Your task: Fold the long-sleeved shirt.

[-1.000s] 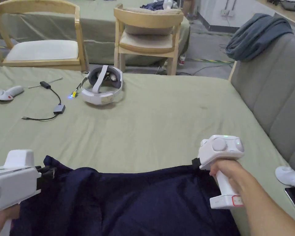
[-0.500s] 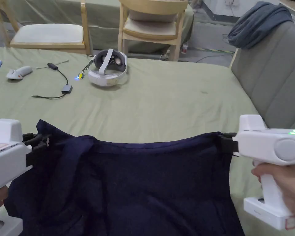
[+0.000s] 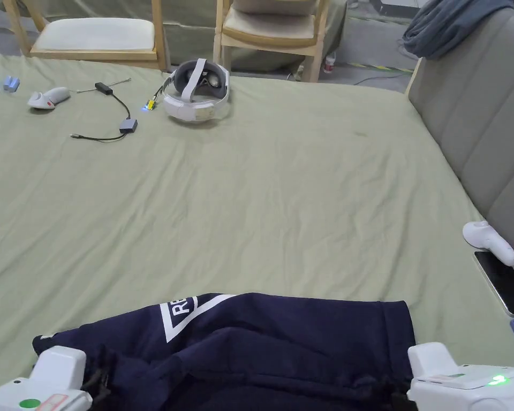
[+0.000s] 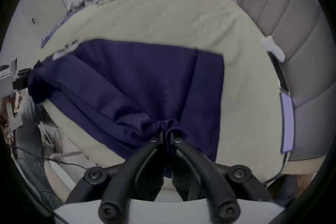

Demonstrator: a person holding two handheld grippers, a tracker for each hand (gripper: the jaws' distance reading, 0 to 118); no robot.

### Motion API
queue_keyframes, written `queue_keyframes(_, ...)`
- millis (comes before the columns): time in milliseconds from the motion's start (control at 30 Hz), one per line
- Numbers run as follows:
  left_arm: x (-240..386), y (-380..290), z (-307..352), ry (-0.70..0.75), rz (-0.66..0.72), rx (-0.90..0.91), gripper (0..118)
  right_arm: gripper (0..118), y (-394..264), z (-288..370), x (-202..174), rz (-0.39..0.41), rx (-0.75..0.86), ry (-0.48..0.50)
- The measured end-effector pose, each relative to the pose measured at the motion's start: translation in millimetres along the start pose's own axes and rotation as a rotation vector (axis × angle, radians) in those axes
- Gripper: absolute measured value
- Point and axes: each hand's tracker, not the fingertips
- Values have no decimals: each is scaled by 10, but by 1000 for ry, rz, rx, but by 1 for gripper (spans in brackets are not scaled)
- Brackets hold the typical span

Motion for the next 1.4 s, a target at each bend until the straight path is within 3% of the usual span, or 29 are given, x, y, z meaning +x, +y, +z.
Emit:
queue_keyframes(133, 64, 199, -43, 21, -19, -14, 20, 6, 47, -45, -10, -25, 5, -14)
queue_keyframes(200, 14, 245, -9, 6, 15, -9, 32, 8, 46, -4, -6, -21, 6, -16)
queue_keyframes(233, -29, 261, 56, -3, 48, -1, 48, 19, 28, 63, -7, -21, 24, -18)
queue_keyframes(267, -88, 278, 147, -3, 89, 23, 80, 51, 19, 194, -15, -29, 51, -25)
queue_keyframes(300, -197, 285, 240, -9, 143, 38, 101, 83, 12, 308, -13, -36, 77, -53)
queue_keyframes(333, -272, 309, 383, -36, 196, 51, 111, 109, 6, 416, 3, -46, 99, -75)
queue_keyframes(367, -331, 335, 537, -68, 231, 109, 108, 118, 2, 511, 9, -53, 123, -81)
queue_keyframes(433, -497, 424, 945, -105, 292, 230, 107, 110, 60, 802, 38, -90, 237, -31)
queue_keyframes(467, -548, 476, 1056, -95, 300, 258, 101, 89, 79, 874, 38, -116, 265, -9)
queue_keyframes(500, -616, 538, 1210, -86, 331, 293, 83, 59, 115, 978, 21, -148, 301, 14)
queue_keyframes(533, -655, 567, 1281, -94, 344, 318, 44, 18, 146, 1011, 18, -150, 317, 29)
queue_keyframes(567, -641, 640, 1393, -116, 363, 336, 5, 0, 185, 1055, -31, -142, 344, 35)
queue_keyframes(633, -723, 685, 1402, -92, 432, 375, 3, 0, 223, 1086, -124, -126, 374, 38)
queue_keyframes(667, -753, 695, 1344, -149, 464, 328, 3, 0, 257, 1104, -188, -97, 377, 57)
queue_keyframes(700, -922, 652, 1189, -153, 446, 262, 5, 0, 265, 1100, -228, -84, 379, 70)
queue_keyframes(833, -1162, 528, 775, -234, 664, 157, 52, 0, 288, 1051, -416, -47, 368, 125)
queue_keyframes(867, -1218, 485, 671, -257, 709, 103, 100, 0, 269, 1037, -451, -34, 362, 128)
queue_keyframes(900, -1290, 410, 602, -311, 779, 94, 110, 0, 249, 1021, -478, -22, 356, 131)
queue_keyframes(1067, -1522, 156, 296, -417, 891, 26, 107, 0, 223, 939, -531, 8, 312, 145)
queue_keyframes(1200, -1584, -145, -352, -528, 957, -83, 107, 0, 205, 927, -543, 9, 290, 137)
queue_keyframes(1233, -1065, -68, -134, -597, 983, -63, 107, 0, 199, 927, -540, 6, 288, 138)
queue_keyframes(1300, -832, -60, -228, -812, 1045, 19, 109, 0, 188, 924, -532, 1, 287, 140)
queue_keyframes(1400, -749, 62, -370, -906, 1040, 65, 111, 0, 191, 955, -544, 0, 285, 133)
